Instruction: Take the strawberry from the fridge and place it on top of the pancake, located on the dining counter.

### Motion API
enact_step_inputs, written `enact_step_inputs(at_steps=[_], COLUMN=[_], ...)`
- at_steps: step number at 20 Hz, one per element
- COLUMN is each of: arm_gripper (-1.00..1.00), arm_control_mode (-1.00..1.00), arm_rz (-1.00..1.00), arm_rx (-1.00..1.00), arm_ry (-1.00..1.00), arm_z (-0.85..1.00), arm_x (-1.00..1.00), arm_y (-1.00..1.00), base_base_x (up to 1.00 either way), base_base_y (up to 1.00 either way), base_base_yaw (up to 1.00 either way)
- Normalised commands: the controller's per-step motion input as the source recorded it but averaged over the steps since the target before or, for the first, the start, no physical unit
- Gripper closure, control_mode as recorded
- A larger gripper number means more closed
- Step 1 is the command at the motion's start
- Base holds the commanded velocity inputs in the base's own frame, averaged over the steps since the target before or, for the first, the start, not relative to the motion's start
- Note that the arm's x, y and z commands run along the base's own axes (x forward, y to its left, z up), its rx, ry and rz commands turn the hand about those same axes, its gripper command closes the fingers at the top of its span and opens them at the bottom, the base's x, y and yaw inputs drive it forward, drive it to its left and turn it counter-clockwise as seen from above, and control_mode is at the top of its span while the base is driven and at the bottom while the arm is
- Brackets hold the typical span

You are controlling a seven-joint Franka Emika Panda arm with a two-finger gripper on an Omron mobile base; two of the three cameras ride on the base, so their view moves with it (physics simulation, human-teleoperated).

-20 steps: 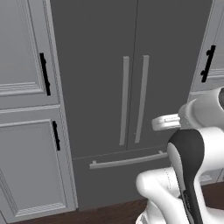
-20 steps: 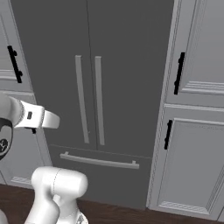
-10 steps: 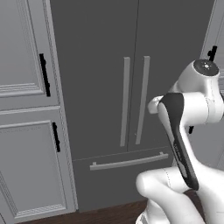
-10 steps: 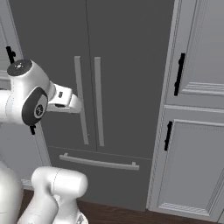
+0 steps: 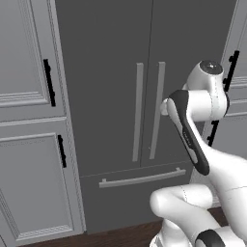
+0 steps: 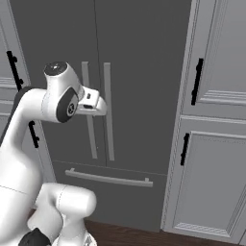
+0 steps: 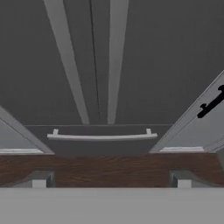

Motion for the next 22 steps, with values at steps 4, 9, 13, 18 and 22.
enact_step_inputs(at_steps=[4,9,13,18,22], arm_gripper=[-1.0,-1.0,-1.0,-1.0,-1.0], arm_control_mode=[-1.0,-1.0,-1.0,-1.0,-1.0], arm_rz=[0.0,0.0,0.0,0.0,0.0], arm_rx=[0.0,0.01,0.0,0.0,0.0], arm_ry=[-0.15,0.1,0.04,0.0,-0.03], arm_z=[-0.4,-0.05,-0.09,-0.23,-0.28], arm_x=[0.63,0.82,0.8,0.66,0.58], arm_y=[-0.13,-0.05,-0.02,-0.01,-0.03], base_base_x=[0.0,0.0,0.0,0.0,0.0], base_base_y=[0.0,0.0,0.0,0.0,0.0], base_base_yaw=[0.0,0.0,0.0,0.0,0.0])
